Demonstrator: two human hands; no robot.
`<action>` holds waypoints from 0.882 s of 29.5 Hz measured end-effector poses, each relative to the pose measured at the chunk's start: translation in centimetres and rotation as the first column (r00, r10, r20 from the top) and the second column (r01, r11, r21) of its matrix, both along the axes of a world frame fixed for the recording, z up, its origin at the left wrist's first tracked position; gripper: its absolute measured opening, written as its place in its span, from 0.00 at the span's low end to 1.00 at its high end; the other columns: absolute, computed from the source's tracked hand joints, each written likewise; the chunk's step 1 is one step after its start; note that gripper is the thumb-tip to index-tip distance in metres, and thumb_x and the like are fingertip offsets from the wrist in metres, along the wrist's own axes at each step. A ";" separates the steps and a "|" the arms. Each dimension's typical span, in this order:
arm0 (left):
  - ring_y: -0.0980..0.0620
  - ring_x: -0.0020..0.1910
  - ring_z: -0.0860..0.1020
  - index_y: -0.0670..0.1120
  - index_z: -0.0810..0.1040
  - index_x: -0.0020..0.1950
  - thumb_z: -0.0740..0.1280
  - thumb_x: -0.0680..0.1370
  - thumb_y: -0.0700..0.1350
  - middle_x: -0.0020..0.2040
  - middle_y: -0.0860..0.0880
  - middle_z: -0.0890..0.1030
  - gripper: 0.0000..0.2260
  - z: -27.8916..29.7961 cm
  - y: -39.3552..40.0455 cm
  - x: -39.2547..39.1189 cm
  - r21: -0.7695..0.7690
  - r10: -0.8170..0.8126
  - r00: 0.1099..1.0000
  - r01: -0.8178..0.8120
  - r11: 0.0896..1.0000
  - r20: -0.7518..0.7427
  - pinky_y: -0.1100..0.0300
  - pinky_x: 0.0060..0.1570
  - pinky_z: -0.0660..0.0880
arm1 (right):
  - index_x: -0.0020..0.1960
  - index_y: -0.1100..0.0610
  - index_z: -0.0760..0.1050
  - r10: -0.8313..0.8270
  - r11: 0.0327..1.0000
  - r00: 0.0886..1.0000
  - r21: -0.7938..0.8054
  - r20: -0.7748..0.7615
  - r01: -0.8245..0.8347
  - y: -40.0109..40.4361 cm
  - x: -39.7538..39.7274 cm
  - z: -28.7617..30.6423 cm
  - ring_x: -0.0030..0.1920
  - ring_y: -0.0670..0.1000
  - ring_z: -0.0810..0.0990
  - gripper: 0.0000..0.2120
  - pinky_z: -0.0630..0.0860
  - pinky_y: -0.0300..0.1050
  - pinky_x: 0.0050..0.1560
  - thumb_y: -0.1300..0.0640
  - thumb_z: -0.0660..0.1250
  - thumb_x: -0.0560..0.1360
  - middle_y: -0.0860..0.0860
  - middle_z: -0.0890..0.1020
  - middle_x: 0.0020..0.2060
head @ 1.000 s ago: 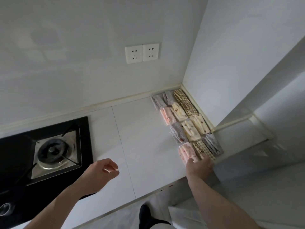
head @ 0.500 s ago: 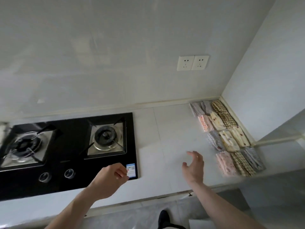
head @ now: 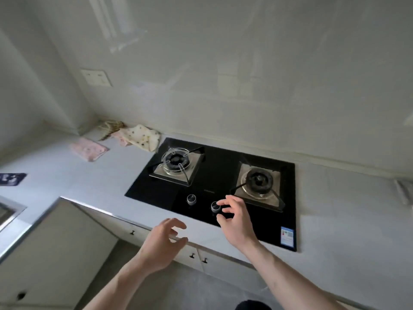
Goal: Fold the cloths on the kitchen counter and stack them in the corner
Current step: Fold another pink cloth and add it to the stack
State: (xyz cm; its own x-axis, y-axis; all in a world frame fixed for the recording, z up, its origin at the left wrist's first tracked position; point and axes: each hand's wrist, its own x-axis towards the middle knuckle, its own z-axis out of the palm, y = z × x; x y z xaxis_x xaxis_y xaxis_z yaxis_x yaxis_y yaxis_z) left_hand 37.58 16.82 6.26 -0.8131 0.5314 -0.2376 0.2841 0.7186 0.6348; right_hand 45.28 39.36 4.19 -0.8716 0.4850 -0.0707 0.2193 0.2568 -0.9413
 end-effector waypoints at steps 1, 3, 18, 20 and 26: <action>0.65 0.54 0.78 0.61 0.77 0.57 0.72 0.78 0.53 0.56 0.64 0.76 0.09 0.0 -1.8 -0.4 0.004 0.031 0.999 -0.031 1.000 -0.015 0.71 0.47 0.72 | 0.55 0.38 0.73 0.036 0.999 0.999 -0.016 0.013 -0.036 -1.7 -1.0 0.2 0.59 0.43 0.79 0.20 0.78 0.33 0.52 0.62 0.71 0.76 0.41 0.71 0.63; 0.65 0.55 0.77 0.62 0.77 0.57 0.72 0.77 0.53 0.57 0.65 0.76 0.10 -0.1 -5.0 -1.3 0.036 0.094 0.995 -0.092 0.995 -0.040 0.70 0.50 0.72 | 0.56 0.39 0.73 0.112 0.993 0.993 -0.033 0.019 -0.112 -4.3 -2.7 0.7 0.59 0.41 0.78 0.18 0.77 0.31 0.50 0.61 0.70 0.76 0.40 0.71 0.63; 0.66 0.59 0.76 0.61 0.77 0.63 0.73 0.77 0.51 0.64 0.66 0.72 0.15 0.2 -17.6 -13.9 0.099 0.386 0.919 -0.379 0.920 -0.072 0.60 0.59 0.77 | 0.59 0.41 0.76 0.470 0.882 0.879 -0.057 0.083 -0.467 -14.8 -20.9 2.0 0.62 0.39 0.75 0.15 0.75 0.40 0.63 0.56 0.69 0.75 0.38 0.69 0.66; 0.66 0.59 0.76 0.62 0.77 0.62 0.73 0.77 0.52 0.64 0.66 0.72 0.15 0.5 -18.0 -16.7 0.094 0.400 0.914 -0.393 0.915 -0.074 0.60 0.59 0.77 | 0.60 0.42 0.76 0.496 0.868 0.864 -0.056 0.088 -0.493 -15.2 -23.5 2.3 0.62 0.38 0.75 0.15 0.74 0.38 0.62 0.55 0.69 0.76 0.37 0.70 0.66; 0.62 0.59 0.76 0.63 0.76 0.62 0.72 0.76 0.53 0.65 0.63 0.72 0.15 0.1 -18.8 -23.8 0.064 0.419 0.906 -0.416 0.907 -0.057 0.61 0.56 0.77 | 0.61 0.42 0.76 0.541 0.838 0.831 -0.002 0.128 -0.546 -15.4 -30.1 2.6 0.62 0.38 0.75 0.15 0.71 0.33 0.56 0.53 0.70 0.76 0.36 0.72 0.63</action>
State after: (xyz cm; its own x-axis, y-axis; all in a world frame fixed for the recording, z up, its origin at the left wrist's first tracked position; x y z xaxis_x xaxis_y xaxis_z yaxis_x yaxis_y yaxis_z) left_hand 13.79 -2.03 6.39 -0.9763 0.1492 -0.1567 0.0081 0.7491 0.6624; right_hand 15.18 24.01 6.80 -0.9813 -0.0604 -0.1826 0.1440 0.3985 -0.9058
